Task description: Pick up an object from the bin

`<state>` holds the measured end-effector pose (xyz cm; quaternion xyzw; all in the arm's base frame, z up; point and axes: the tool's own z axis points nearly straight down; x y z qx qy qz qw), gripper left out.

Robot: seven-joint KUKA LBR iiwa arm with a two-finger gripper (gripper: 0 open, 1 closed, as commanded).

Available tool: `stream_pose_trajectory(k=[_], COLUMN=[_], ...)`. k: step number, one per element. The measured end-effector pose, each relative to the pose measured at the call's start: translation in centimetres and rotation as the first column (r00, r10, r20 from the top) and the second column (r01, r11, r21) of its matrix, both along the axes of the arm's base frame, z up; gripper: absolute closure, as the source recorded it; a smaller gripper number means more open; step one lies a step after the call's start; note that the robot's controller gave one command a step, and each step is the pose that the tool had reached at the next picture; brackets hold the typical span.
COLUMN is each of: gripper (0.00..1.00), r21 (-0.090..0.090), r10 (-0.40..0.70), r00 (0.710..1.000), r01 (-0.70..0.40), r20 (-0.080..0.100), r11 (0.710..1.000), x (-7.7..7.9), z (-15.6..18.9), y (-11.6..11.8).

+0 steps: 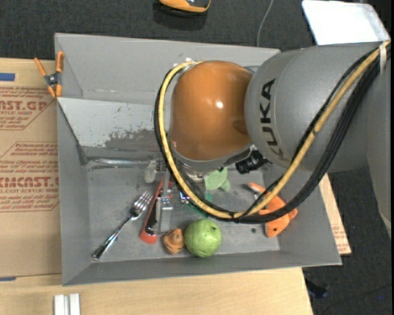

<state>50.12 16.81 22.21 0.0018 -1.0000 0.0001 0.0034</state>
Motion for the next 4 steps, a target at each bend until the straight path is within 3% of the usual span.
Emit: stream_pose_trajectory(k=[1,2,3,4], gripper=[0.0,0.0,0.0,0.0], r21=[0.001,0.001,0.002,0.0], r10=[-0.002,0.332,0.242,0.583], r00=[1.0,0.943,0.97,0.812], r01=[0.002,-0.332,-0.242,-0.583], r20=[0.008,0.015,0.015,0.013], r11=[1.0,0.943,0.97,0.812], x=[0.2,7.3,8.9,9.0], z=[0.5,-5.2,-6.2,-7.0], y=[-0.1,-1.0,-2.5,-5.0])
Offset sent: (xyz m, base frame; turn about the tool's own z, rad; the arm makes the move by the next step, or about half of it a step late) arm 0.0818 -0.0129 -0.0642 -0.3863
